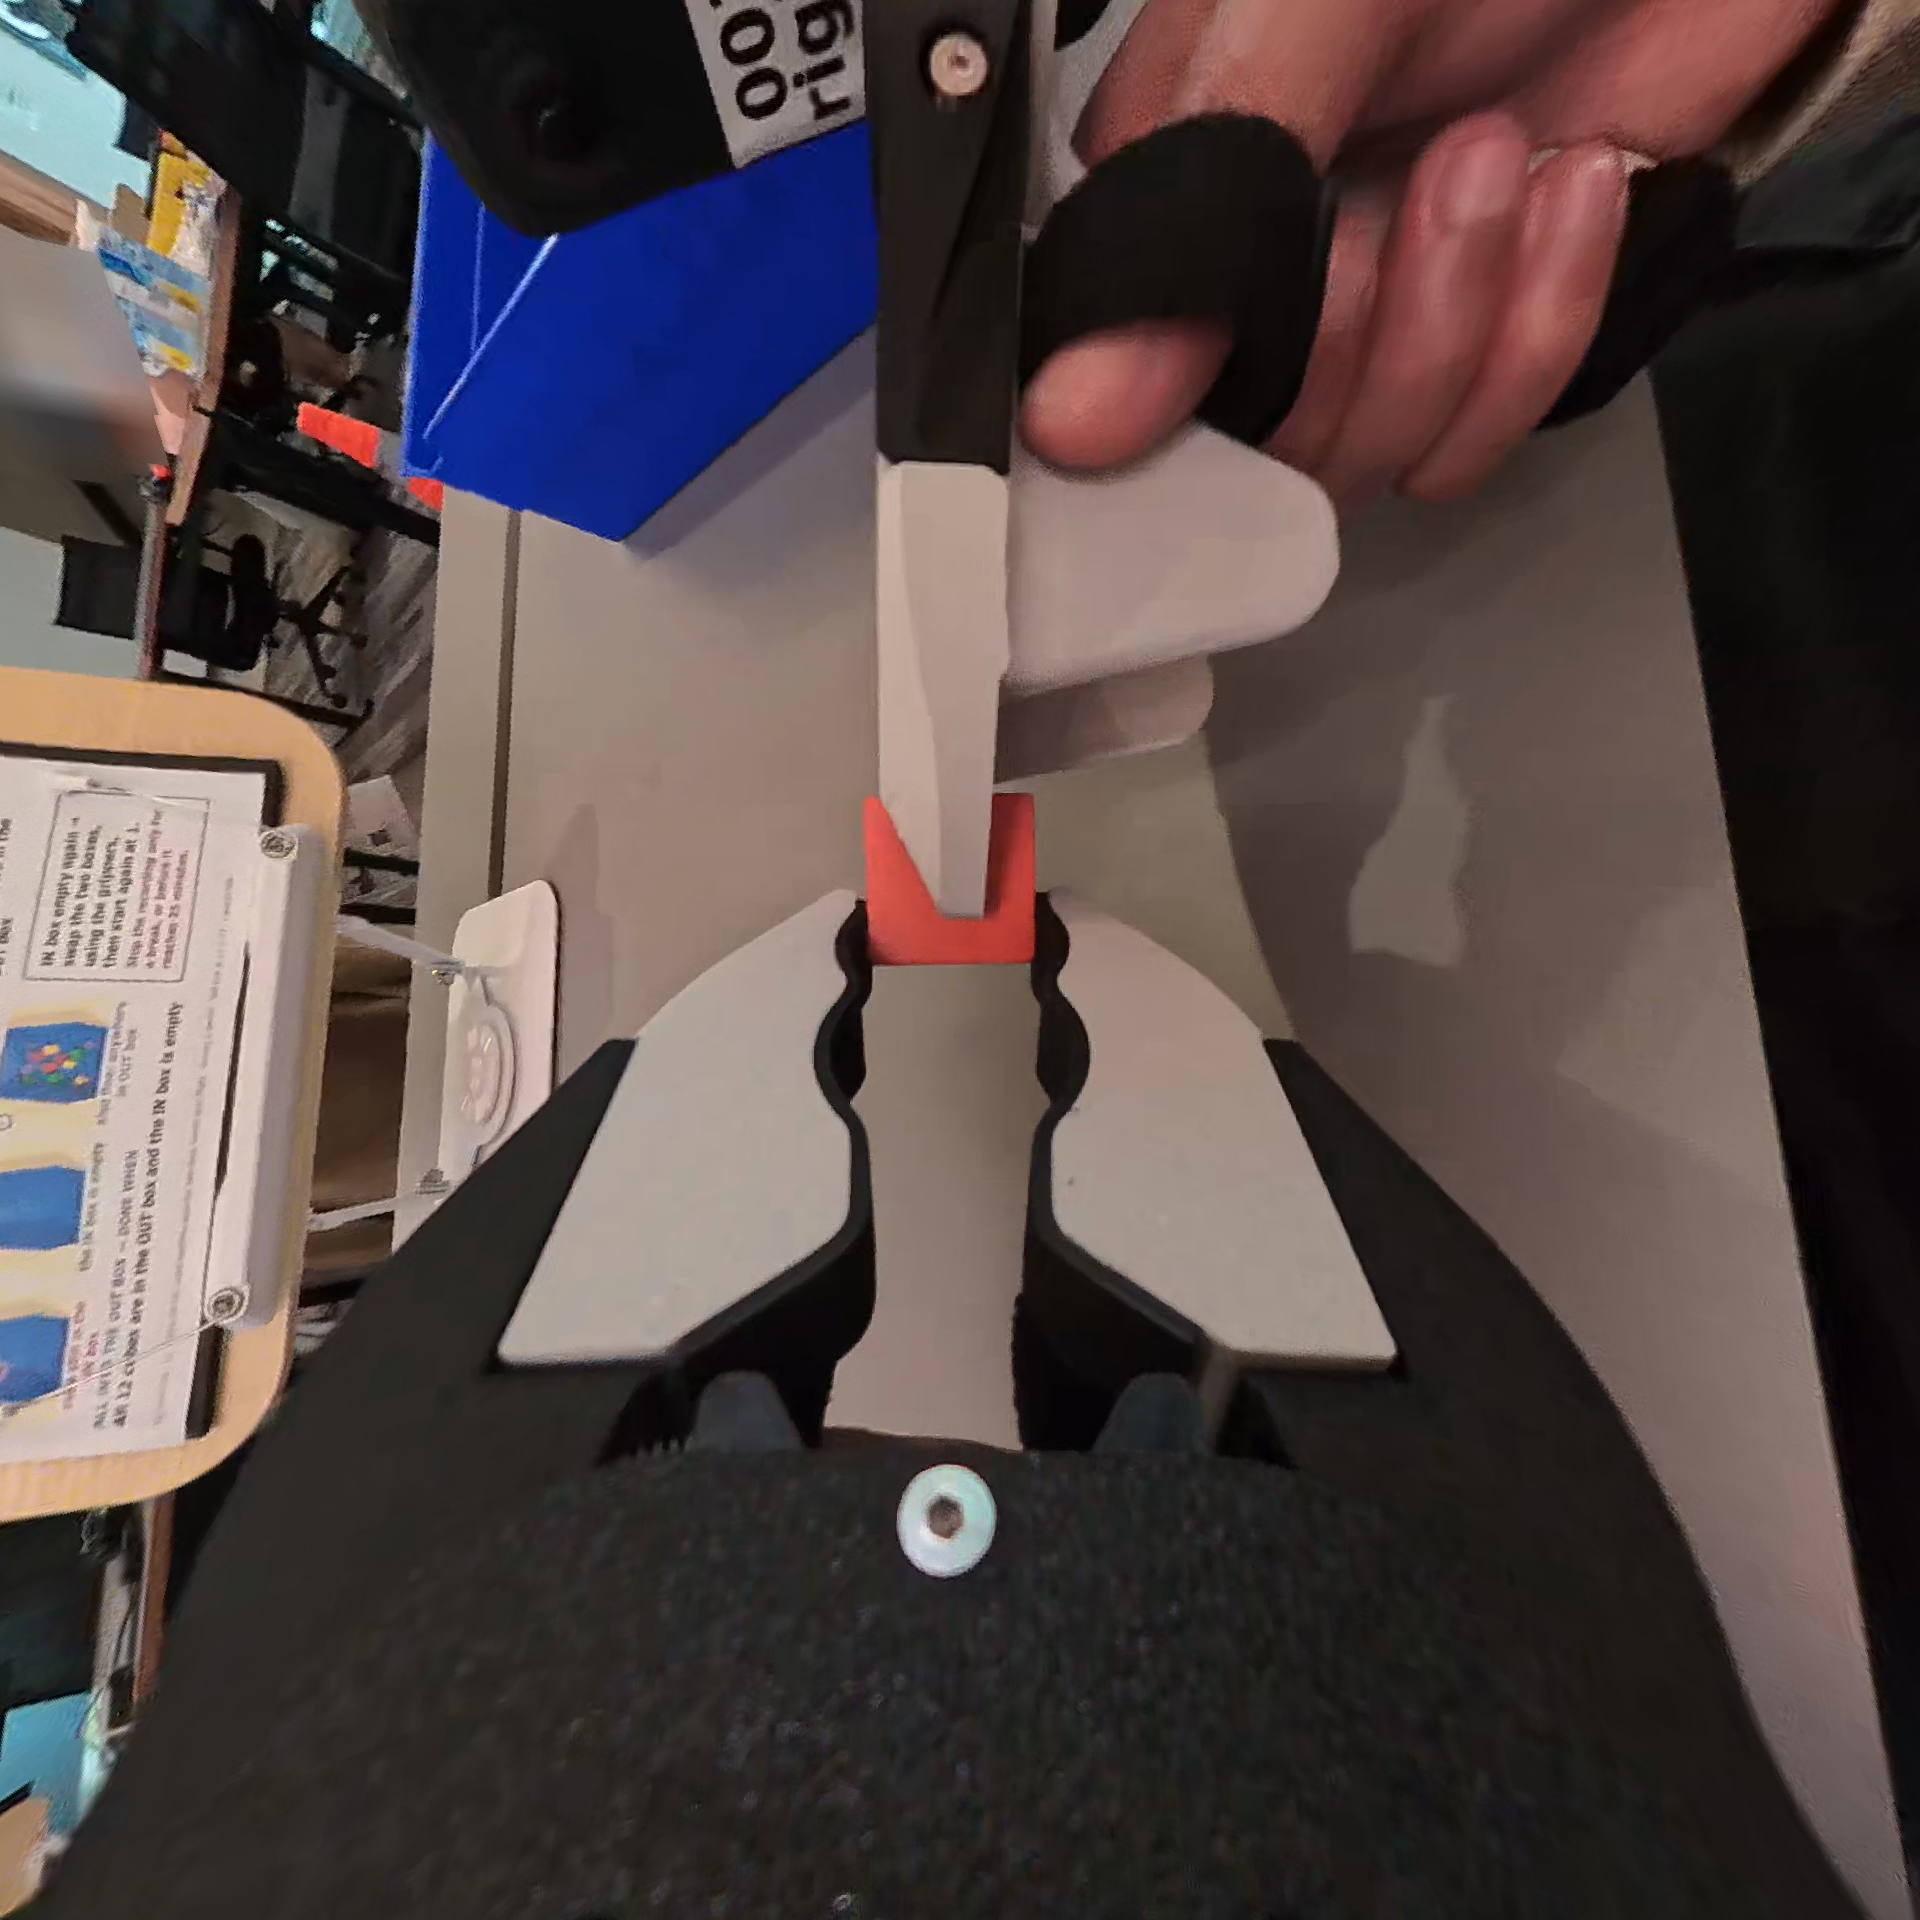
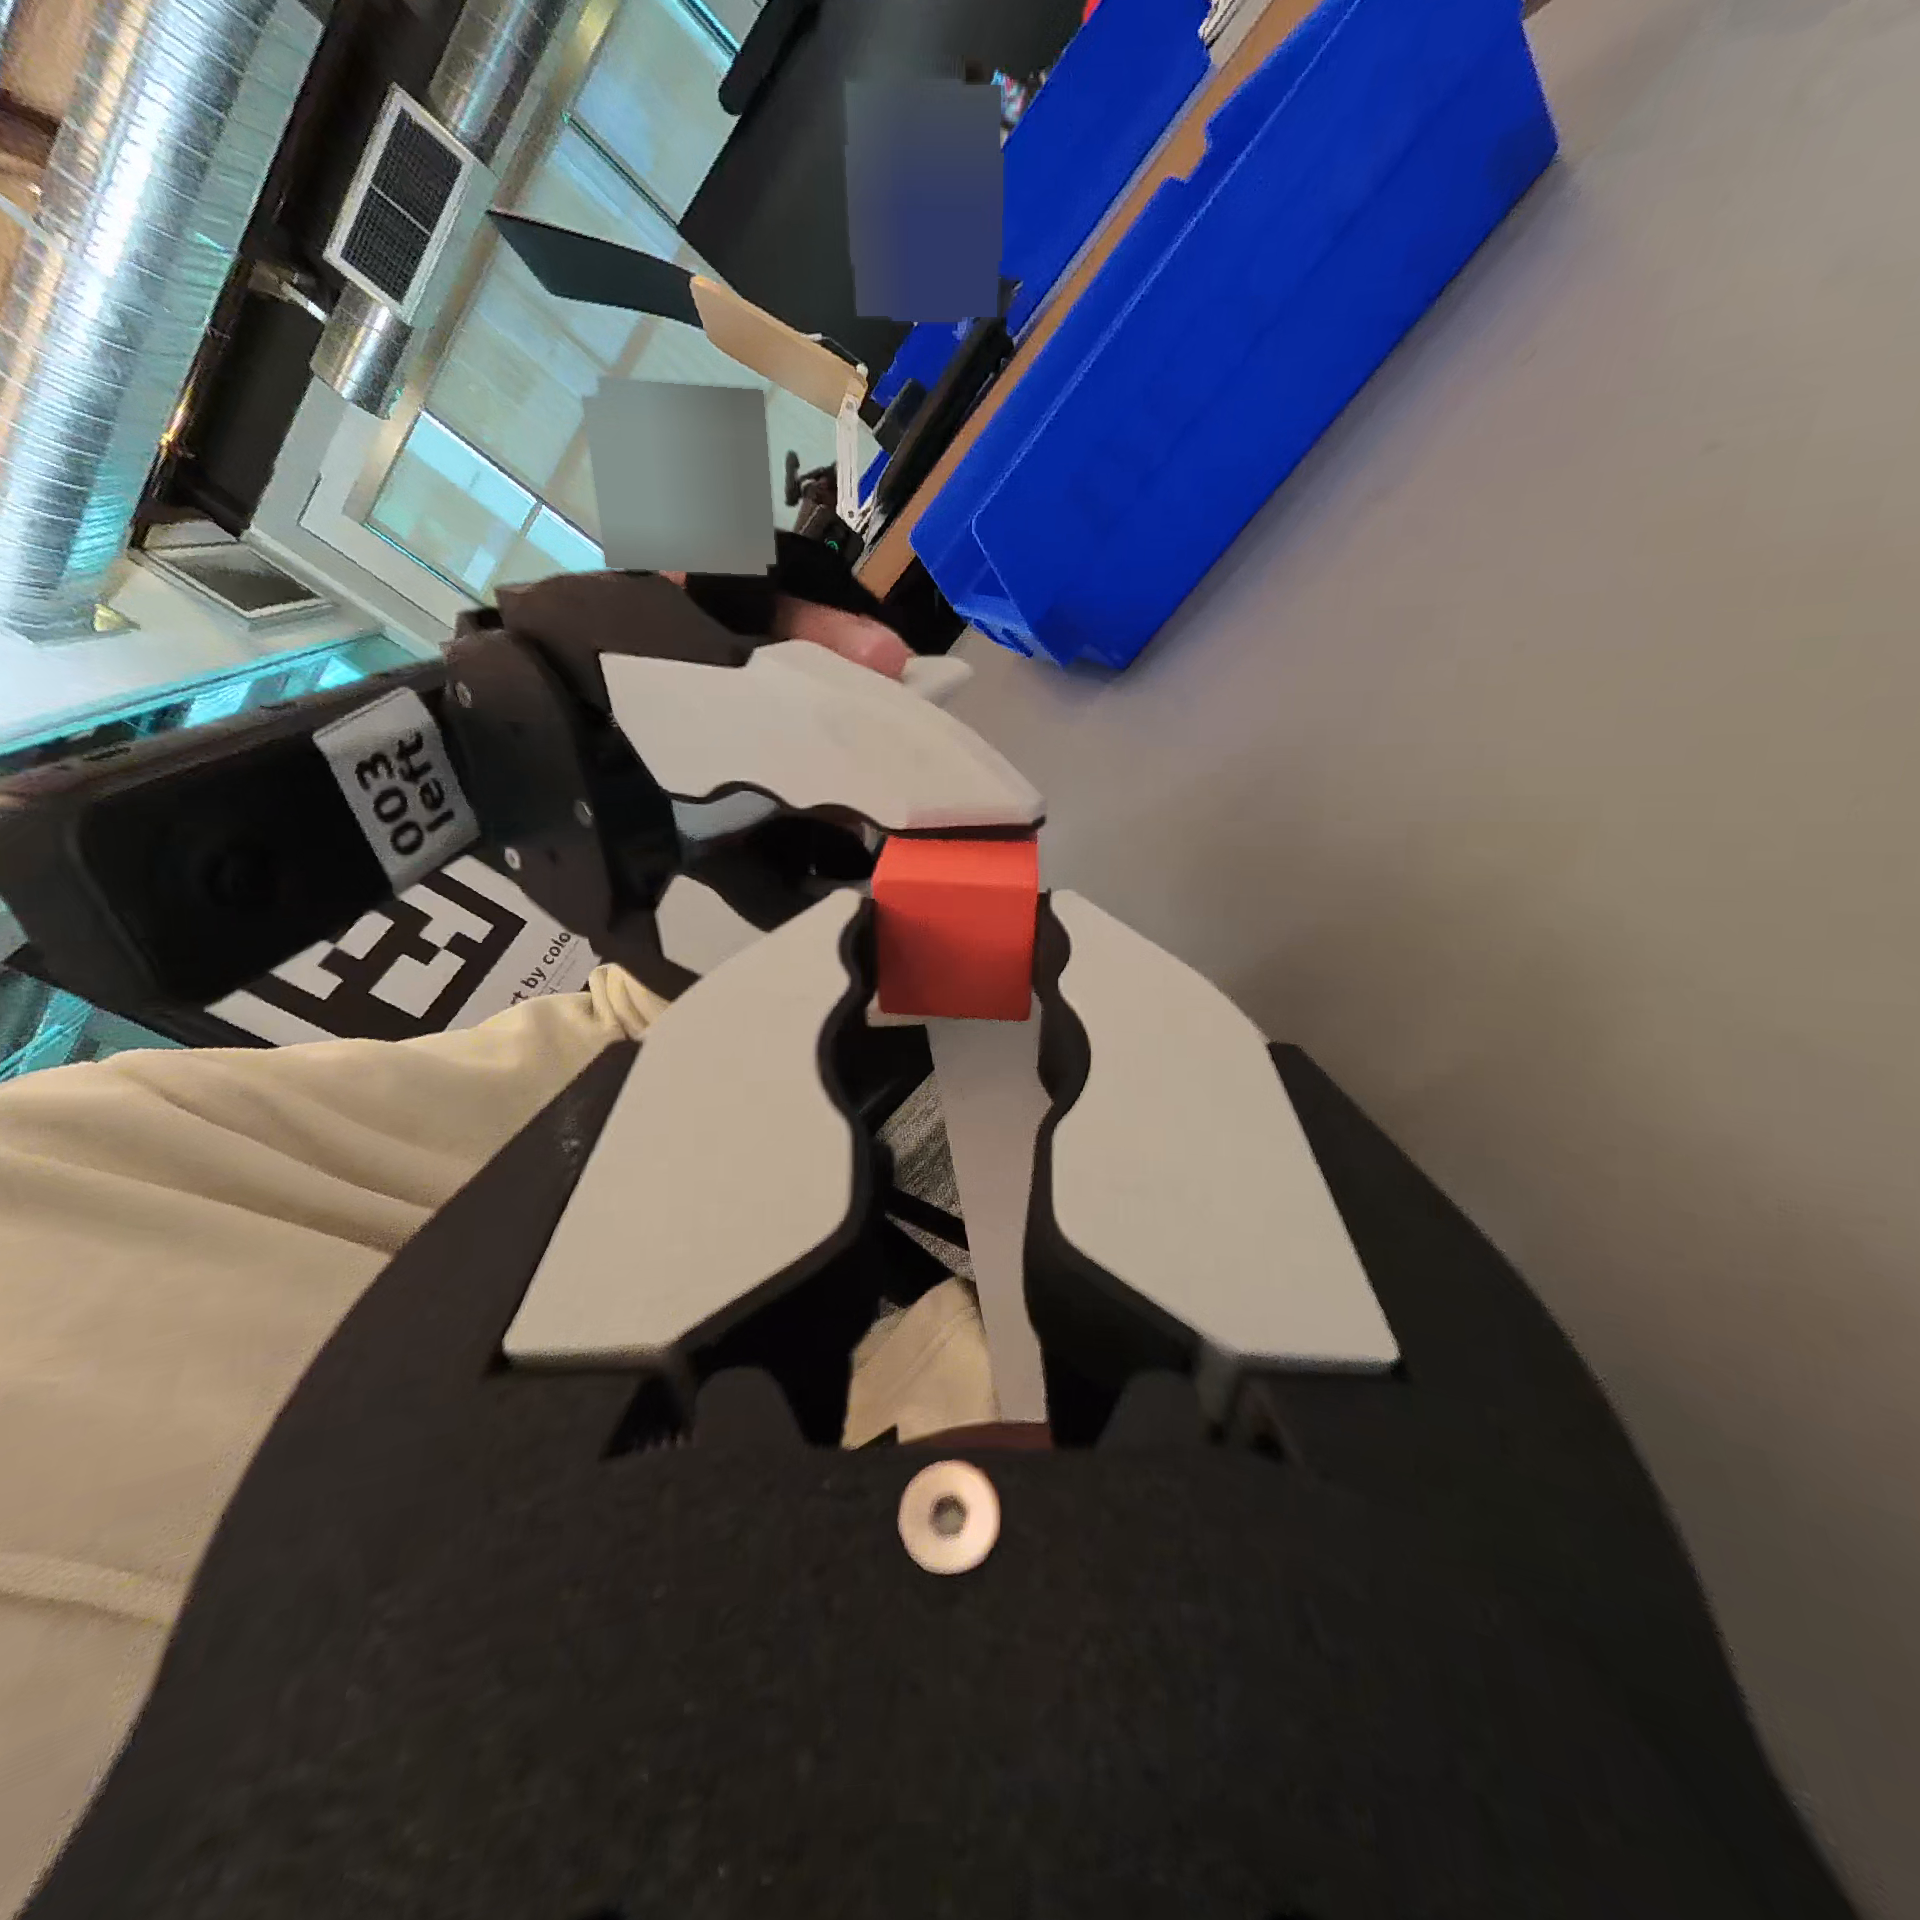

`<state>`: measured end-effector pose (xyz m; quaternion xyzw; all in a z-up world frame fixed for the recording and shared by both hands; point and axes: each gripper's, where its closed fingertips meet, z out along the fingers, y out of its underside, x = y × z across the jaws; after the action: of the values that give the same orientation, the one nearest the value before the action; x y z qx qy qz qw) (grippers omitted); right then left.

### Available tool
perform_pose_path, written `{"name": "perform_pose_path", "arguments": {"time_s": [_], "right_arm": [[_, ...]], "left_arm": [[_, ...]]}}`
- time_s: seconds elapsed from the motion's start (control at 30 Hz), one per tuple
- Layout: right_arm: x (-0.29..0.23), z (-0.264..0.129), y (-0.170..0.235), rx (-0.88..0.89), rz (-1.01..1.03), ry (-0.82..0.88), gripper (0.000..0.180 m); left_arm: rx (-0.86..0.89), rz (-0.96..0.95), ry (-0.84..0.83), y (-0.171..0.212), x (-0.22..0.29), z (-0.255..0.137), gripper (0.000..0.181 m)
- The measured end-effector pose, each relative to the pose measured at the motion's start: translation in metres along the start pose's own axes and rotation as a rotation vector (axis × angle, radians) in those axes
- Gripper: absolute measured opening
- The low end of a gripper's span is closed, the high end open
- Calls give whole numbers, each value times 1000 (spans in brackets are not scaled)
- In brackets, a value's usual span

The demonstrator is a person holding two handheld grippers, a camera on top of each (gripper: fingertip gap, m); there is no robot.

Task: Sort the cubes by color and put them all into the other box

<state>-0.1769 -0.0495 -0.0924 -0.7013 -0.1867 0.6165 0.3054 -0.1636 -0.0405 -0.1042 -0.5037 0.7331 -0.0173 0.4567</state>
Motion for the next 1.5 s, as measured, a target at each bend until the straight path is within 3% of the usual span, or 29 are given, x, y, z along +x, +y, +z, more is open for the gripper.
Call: {"name": "perform_pose_path", "arguments": {"time_s": [0.13, 0.2, 0.37, 0.5, 0.77, 0.9, 1.0, 1.07, 1.17, 1.27, 1.33, 1.4, 1.5], "right_arm": [[1, -8, -2, 23, -24, 30, 28], [5, -18, -5, 39, -25, 48, 28], [10, -50, -10, 96, -168, 191, 28], [5, -66, -8, 128, -295, 280, 28], [-13, -104, -27, 172, -440, 367, 28], [-1, -213, -107, 242, -562, 779, 28], [67, -280, -120, -129, -470, 1059, 28], [124, -300, -108, -426, -398, 1114, 29], [174, -291, -88, -679, -339, 1039, 29], [204, -280, -78, -787, -312, 1035, 29], [213, -280, -82, -774, -322, 1067, 35], [200, -279, -98, -655, -378, 1082, 44], [142, -287, -139, -244, -476, 1145, 42]], "left_arm": [[37, -110, -62, 1, 1, -15, 30], [117, -305, -64, 4, 0, -33, 48], [552, -974, 3, 17, -5, -76, 61], [754, -1186, 225, 18, 7, -89, 65], [705, -1155, 170, 34, 8, -78, 60], [741, -1150, 167, 30, 5, -85, 57], [738, -1141, 196, 26, 8, -83, 55], [737, -1138, 204, 23, 8, -80, 55], [730, -1126, 220, 18, 11, -80, 55], [708, -1092, 191, 17, 13, -82, 55], [693, -1082, 171, 18, 14, -82, 56], [692, -1089, 164, 19, 15, -85, 56], [679, -1108, 110, 26, 12, -89, 55]]}}
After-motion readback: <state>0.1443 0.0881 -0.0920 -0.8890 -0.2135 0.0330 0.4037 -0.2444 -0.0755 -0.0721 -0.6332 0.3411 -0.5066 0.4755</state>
